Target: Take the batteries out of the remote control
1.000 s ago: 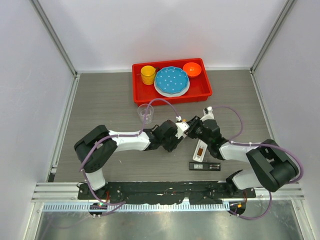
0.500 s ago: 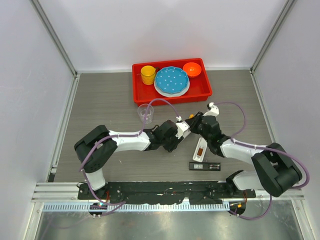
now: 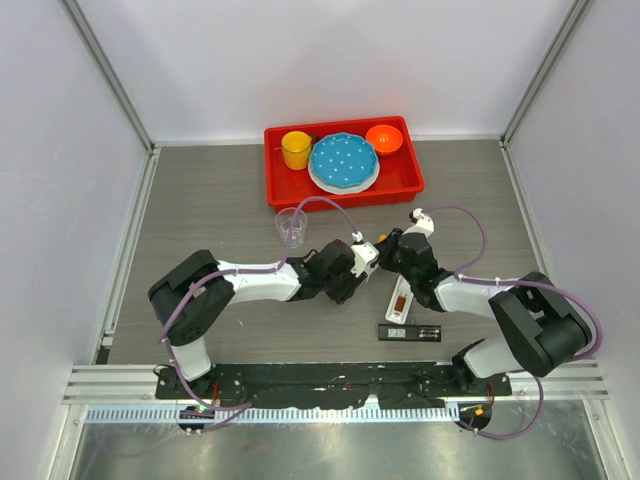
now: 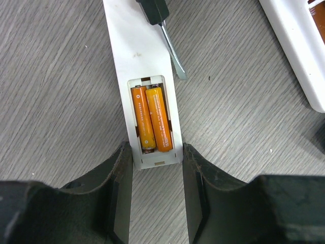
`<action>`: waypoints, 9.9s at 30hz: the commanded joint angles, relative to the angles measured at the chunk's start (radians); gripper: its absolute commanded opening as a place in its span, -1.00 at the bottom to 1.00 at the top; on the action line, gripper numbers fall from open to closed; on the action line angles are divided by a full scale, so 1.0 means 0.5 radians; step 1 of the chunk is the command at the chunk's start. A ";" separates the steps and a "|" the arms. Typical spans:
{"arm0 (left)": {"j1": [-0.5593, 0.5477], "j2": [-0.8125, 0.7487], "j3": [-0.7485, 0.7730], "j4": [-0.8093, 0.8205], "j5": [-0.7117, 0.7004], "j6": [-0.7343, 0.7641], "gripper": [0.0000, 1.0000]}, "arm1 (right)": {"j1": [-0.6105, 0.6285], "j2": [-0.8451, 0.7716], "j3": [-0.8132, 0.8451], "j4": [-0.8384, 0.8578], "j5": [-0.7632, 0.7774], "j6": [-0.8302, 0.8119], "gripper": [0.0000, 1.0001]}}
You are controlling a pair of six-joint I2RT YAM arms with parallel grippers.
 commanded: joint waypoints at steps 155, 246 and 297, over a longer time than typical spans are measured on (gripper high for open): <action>0.193 -0.309 -0.253 0.373 0.314 -0.258 0.62 | 0.157 -0.380 0.051 -0.002 0.143 0.063 -0.98; 0.011 -0.085 -0.022 0.103 0.197 -0.049 -1.00 | 0.252 0.286 0.014 0.571 0.625 -0.032 -0.98; 0.045 -0.800 -0.102 0.526 0.529 -0.763 0.75 | 0.255 -1.293 -0.293 -0.131 0.187 0.268 -0.98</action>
